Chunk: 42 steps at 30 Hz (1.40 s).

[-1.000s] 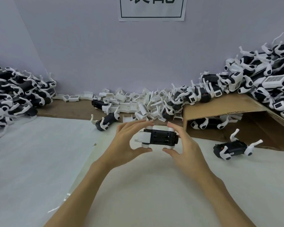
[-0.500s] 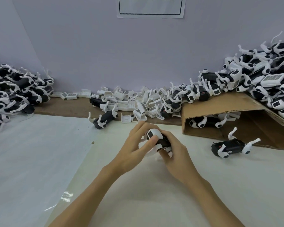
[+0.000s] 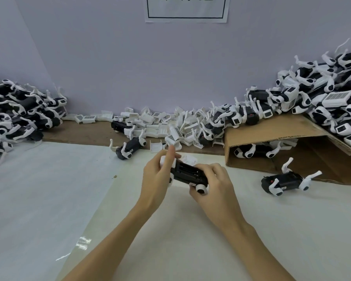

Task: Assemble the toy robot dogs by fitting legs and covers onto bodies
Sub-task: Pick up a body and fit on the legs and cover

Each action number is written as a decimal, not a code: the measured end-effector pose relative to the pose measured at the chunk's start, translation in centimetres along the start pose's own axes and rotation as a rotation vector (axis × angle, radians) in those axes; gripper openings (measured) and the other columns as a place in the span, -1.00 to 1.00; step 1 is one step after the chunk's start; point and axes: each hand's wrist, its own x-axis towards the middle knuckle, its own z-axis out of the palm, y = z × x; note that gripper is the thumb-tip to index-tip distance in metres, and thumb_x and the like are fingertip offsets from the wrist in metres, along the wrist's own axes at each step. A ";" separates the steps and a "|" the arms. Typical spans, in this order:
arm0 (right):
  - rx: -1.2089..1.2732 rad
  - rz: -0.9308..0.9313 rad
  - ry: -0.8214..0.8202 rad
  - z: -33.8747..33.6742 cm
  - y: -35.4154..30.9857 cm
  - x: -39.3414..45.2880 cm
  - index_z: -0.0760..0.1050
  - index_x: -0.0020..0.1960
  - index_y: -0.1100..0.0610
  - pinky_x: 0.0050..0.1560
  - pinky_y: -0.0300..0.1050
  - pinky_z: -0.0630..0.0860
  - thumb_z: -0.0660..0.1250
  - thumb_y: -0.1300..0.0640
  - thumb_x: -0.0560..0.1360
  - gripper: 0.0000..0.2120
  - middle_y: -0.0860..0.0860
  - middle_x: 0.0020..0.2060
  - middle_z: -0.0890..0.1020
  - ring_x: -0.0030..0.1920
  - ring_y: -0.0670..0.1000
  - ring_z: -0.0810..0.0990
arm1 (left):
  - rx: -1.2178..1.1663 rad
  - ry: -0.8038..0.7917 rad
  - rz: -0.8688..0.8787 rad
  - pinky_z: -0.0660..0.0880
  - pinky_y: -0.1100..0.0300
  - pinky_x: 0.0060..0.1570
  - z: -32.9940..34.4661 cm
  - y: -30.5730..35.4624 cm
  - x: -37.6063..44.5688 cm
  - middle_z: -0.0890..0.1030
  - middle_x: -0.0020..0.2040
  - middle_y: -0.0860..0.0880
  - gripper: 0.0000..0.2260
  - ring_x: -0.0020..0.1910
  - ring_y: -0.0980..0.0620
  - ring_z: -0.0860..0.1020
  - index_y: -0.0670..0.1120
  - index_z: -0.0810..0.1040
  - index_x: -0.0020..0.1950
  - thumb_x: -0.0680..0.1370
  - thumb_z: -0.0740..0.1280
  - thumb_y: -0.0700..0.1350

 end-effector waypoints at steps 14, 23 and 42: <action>0.032 -0.265 0.005 0.4 -1.1 -0.2 0.48 0.45 0.09 0.26 -0.10 0.53 0.62 -0.04 0.40 -0.31 -0.01 0.29 0.49 0.26 0.02 0.51 | -0.411 0.002 -0.019 0.49 0.02 0.03 -3.1 -1.2 2.2 0.74 -0.06 -0.23 -0.27 0.01 -0.14 0.68 -0.18 0.71 -0.20 0.71 0.04 0.34; -0.081 -0.442 0.077 1.4 -3.0 -1.0 0.38 0.51 0.14 0.34 -0.09 0.51 0.40 -0.17 0.61 -0.39 0.05 0.37 0.48 0.29 0.06 0.52 | -0.737 0.084 -0.127 0.53 -0.06 0.14 -4.4 -1.3 2.7 0.53 -0.35 -0.22 -0.23 -0.21 -0.22 0.62 -0.21 0.54 -0.44 0.64 0.12 0.39; 0.755 0.545 -0.200 1.0 -0.6 4.2 0.66 0.05 0.01 -0.26 -0.15 0.51 0.10 -0.27 0.69 -0.52 0.07 -0.21 0.70 -0.17 0.00 0.64 | -0.376 -0.188 -0.447 0.65 0.03 -0.29 -5.2 -2.5 4.6 0.67 -0.07 -0.36 -0.42 -0.30 -0.26 0.64 -0.32 0.71 0.05 0.55 0.48 0.25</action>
